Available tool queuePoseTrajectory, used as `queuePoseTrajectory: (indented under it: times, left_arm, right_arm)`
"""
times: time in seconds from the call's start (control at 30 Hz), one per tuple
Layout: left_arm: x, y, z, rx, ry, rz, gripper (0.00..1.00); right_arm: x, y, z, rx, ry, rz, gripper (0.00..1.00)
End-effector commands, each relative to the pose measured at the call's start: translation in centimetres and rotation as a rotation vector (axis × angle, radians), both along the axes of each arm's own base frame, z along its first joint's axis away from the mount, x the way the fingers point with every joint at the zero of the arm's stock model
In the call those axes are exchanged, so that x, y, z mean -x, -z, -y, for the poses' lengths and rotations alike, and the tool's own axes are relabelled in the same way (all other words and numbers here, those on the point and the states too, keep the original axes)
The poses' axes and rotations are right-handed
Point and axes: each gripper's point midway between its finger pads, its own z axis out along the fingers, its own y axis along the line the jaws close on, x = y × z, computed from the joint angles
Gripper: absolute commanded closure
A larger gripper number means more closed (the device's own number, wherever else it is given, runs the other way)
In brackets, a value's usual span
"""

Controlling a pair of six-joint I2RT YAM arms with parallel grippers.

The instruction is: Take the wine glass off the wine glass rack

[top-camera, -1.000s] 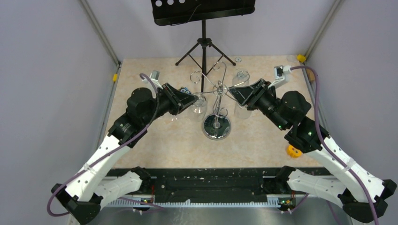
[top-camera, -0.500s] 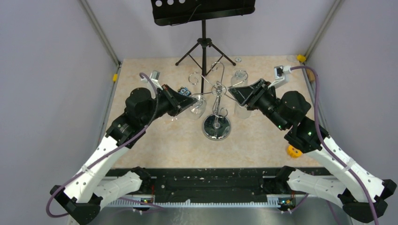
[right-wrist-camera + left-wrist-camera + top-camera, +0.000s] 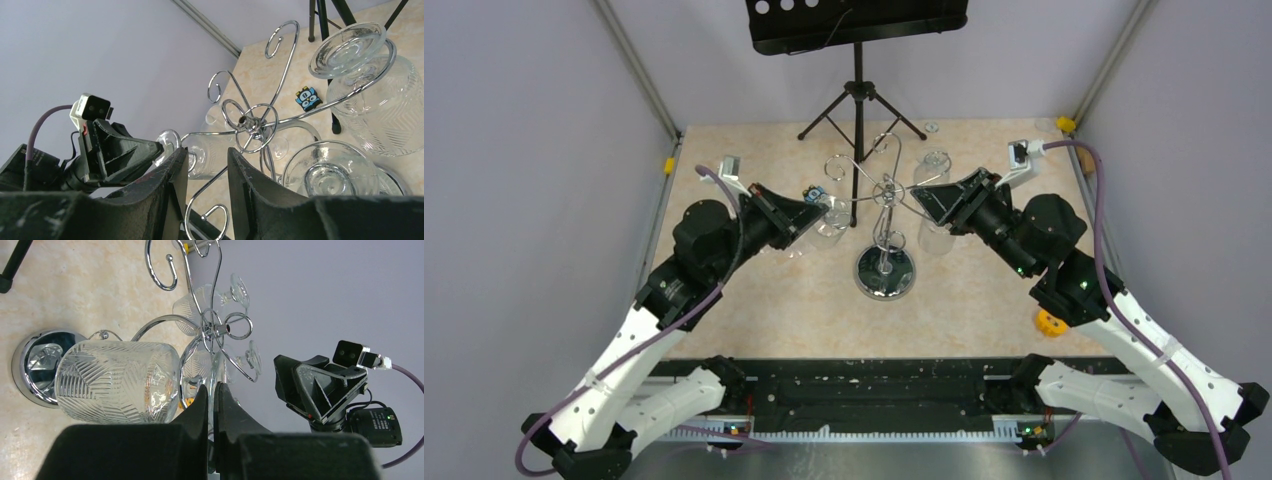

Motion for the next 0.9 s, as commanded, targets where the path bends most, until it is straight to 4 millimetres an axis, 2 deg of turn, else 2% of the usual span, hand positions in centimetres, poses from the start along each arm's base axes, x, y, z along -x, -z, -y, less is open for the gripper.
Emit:
queuePoseTrajectory:
  times: [0.0, 0.37, 0.43, 0.63, 0.87]
  left_arm:
    - [-0.7, -5.3, -0.5, 0.112, -0.044, 0.150, 1.00]
    - [-1.8, -5.4, 1.3, 0.109, 0.003, 0.155, 1.00]
    - [-1.5, -5.6, 1.8, 0.111, 0.040, 0.160, 1.00]
    - [-0.3, -6.0, 3.5, 0.107, 0.162, 0.172, 1.00]
    - [1.0, -5.9, 4.8, 0.091, 0.280, 0.165, 1.00]
  right_arm:
    - [-0.1, -1.2, 0.4, -0.038, 0.012, 0.026, 0.64]
    - [0.1, -1.3, 0.7, -0.038, 0.016, 0.029, 0.64]
    - [0.2, -1.3, 0.7, -0.038, 0.015, 0.030, 0.63]
    - [0.2, -1.4, 0.7, -0.041, 0.011, 0.036, 0.51]
    - [0.2, -1.4, 0.5, -0.045, 0.006, 0.037, 0.50]
